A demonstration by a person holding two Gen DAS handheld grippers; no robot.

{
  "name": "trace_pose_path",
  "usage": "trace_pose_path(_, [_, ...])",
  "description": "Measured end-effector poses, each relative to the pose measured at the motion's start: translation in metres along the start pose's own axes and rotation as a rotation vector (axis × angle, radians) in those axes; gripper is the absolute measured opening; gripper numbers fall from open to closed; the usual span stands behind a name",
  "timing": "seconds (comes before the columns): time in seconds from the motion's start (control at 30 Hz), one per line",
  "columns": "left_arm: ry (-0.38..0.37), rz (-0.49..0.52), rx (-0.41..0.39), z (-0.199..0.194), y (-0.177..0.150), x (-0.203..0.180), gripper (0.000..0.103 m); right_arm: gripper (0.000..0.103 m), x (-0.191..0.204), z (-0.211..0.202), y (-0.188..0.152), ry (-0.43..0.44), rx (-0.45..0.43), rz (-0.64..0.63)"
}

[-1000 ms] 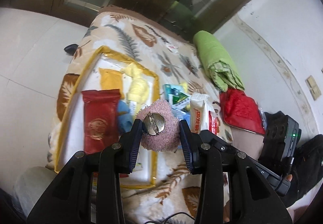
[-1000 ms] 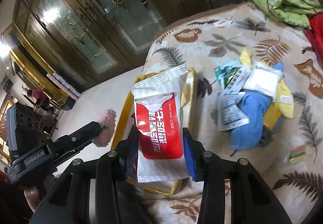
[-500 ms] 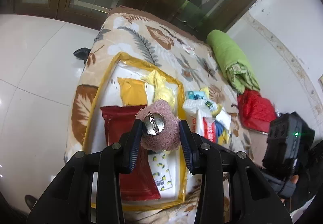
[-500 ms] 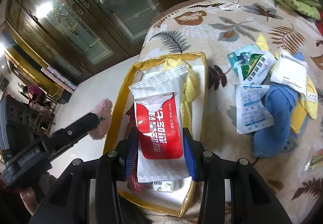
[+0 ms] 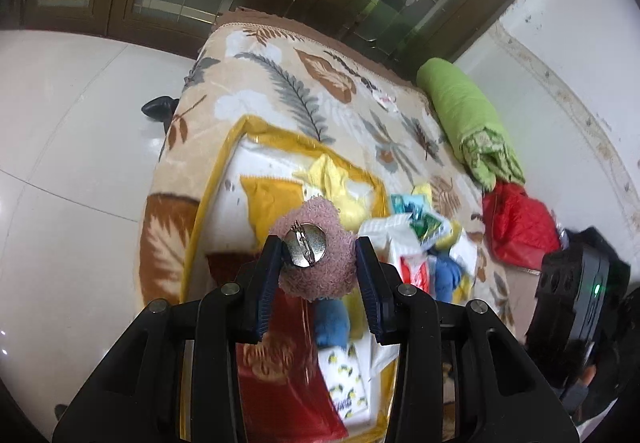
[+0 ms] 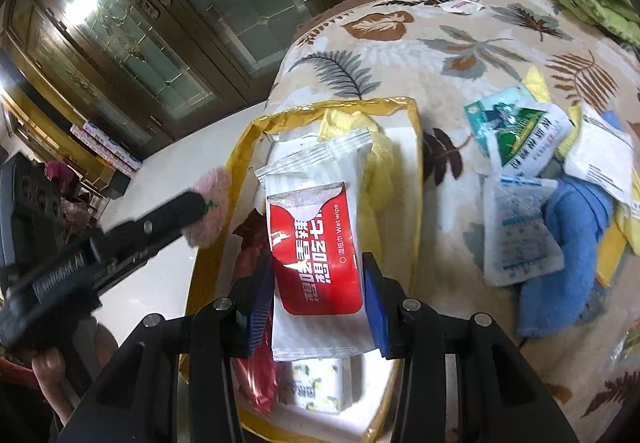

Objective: Organize soft objects
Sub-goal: 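Lower both items into the white tray and open both tools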

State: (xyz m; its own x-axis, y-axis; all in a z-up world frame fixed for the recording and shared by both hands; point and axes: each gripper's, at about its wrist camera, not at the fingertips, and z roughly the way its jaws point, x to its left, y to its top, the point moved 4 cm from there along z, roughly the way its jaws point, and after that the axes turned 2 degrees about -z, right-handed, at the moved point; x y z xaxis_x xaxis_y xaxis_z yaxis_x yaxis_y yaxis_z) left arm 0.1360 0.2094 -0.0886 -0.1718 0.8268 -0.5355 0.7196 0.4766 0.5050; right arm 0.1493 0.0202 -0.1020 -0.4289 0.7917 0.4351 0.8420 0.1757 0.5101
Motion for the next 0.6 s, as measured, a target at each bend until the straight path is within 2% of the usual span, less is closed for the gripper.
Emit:
trace_pose_path(0.07, [0.010, 0.002, -0.004, 0.007, 0.011, 0.003, 0.037, 0.042, 0.001, 0.003, 0.006, -0.025, -0.009, -0.021])
trace_pose_path(0.2, [0.026, -0.007, 0.011, 0.028, 0.028, 0.009, 0.037, 0.042, 0.004, 0.013, 0.021, -0.012, -0.002, -0.017])
trace_pose_path(0.4, [0.081, 0.017, 0.057, 0.059, 0.025, 0.015, 0.038, 0.043, 0.009, 0.039, 0.018, -0.067, 0.033, -0.045])
trace_pose_path(0.47, [0.067, 0.003, 0.068, 0.066, 0.019, 0.020, 0.044, 0.045, 0.007, 0.041, 0.015, -0.090, 0.022, -0.042])
trace_pose_path(0.53, [0.019, -0.028, 0.083, 0.069, 0.017, 0.027, 0.048, 0.047, 0.006, 0.039, 0.015, -0.085, 0.007, -0.040])
trace_pose_path(0.6, [-0.003, -0.083, 0.090, 0.064, 0.018, 0.032, 0.052, 0.049, 0.003, 0.037, 0.013, -0.048, 0.014, -0.020])
